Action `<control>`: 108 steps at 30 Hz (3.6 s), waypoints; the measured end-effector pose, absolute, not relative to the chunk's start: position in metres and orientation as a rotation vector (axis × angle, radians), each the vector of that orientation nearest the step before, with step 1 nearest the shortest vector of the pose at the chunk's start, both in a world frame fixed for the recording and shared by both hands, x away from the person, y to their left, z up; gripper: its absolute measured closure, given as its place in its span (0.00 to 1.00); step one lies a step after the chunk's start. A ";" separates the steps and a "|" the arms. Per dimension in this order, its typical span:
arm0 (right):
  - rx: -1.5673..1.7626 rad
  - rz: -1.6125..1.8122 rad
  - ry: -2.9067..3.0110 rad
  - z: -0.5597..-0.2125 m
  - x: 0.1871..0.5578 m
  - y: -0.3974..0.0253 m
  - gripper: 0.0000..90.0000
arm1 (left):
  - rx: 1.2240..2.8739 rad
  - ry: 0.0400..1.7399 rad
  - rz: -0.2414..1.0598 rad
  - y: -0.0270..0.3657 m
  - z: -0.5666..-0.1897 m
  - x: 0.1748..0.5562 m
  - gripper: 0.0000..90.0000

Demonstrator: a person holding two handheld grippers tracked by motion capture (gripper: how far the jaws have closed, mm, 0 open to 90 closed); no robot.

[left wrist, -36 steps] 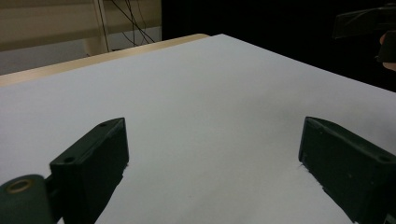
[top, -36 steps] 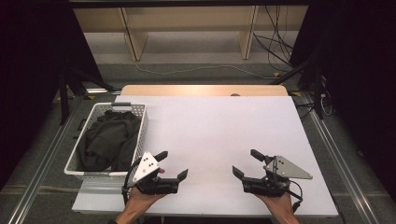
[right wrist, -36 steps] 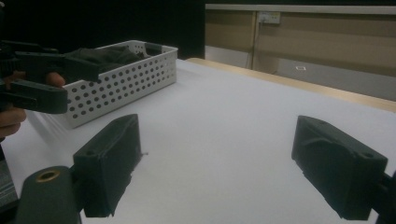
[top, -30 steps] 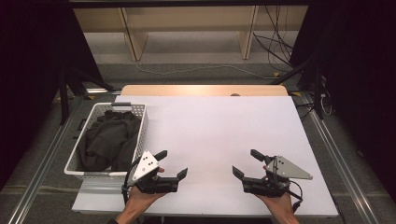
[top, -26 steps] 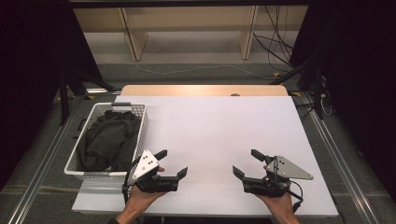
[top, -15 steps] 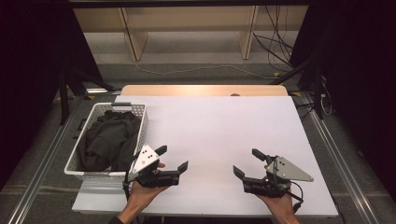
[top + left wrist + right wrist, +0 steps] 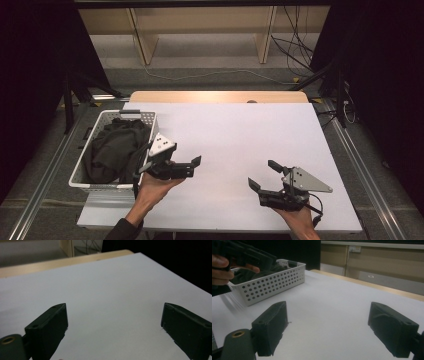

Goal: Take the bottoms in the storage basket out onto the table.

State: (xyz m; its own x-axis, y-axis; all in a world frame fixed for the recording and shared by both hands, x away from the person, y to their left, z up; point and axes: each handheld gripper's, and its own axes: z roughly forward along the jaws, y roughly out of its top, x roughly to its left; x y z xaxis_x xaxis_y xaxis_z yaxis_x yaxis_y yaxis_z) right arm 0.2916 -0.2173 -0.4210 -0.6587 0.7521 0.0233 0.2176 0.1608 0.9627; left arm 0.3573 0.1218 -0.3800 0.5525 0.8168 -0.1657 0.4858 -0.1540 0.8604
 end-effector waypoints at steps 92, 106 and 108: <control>0.771 1.393 2.137 -0.431 0.294 -0.193 0.21 | 2.107 1.840 0.285 0.298 -0.442 0.451 0.22; 0.764 1.402 2.122 -0.429 0.295 -0.195 0.22 | 2.126 1.704 0.325 0.306 -0.424 0.442 0.49; 0.762 1.402 2.121 -0.428 0.295 -0.195 0.22 | 2.101 1.696 0.331 0.308 -0.417 0.439 0.50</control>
